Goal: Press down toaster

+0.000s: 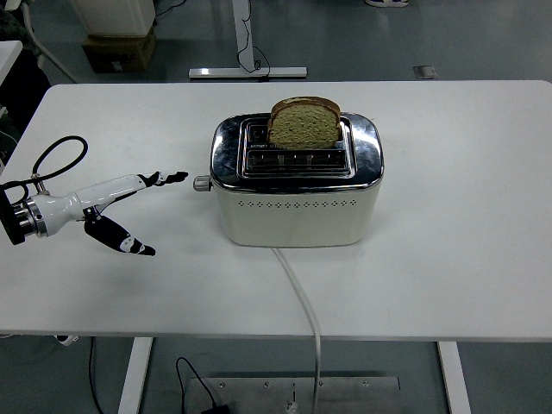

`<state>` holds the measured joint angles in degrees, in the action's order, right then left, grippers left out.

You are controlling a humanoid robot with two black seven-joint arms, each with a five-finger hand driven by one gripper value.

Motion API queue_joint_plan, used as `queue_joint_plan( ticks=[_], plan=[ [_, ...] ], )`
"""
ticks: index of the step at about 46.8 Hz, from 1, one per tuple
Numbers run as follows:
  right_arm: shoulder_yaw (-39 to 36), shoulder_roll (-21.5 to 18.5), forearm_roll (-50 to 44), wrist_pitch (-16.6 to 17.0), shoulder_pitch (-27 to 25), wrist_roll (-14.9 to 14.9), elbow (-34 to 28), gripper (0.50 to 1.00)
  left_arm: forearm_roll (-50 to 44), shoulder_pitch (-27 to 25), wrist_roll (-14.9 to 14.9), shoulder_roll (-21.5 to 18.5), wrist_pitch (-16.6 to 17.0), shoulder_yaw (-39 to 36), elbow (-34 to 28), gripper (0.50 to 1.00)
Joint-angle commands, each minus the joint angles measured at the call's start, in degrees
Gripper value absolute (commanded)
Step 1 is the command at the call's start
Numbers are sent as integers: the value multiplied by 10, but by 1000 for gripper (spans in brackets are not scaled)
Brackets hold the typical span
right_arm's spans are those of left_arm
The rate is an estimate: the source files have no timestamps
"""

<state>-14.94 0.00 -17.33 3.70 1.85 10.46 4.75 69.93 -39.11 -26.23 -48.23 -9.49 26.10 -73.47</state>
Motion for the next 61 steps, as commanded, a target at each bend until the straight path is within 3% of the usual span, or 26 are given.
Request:
queue_joint_plan(
  ticks=[1, 61],
  plan=[
    [0, 0, 0, 0, 0, 0, 0, 998, -1, 0, 1, 4, 0, 0, 0, 1000],
    [0, 0, -1, 0, 0, 0, 0, 998, 22, 9, 0, 38, 1, -1, 6, 1000]
  ],
)
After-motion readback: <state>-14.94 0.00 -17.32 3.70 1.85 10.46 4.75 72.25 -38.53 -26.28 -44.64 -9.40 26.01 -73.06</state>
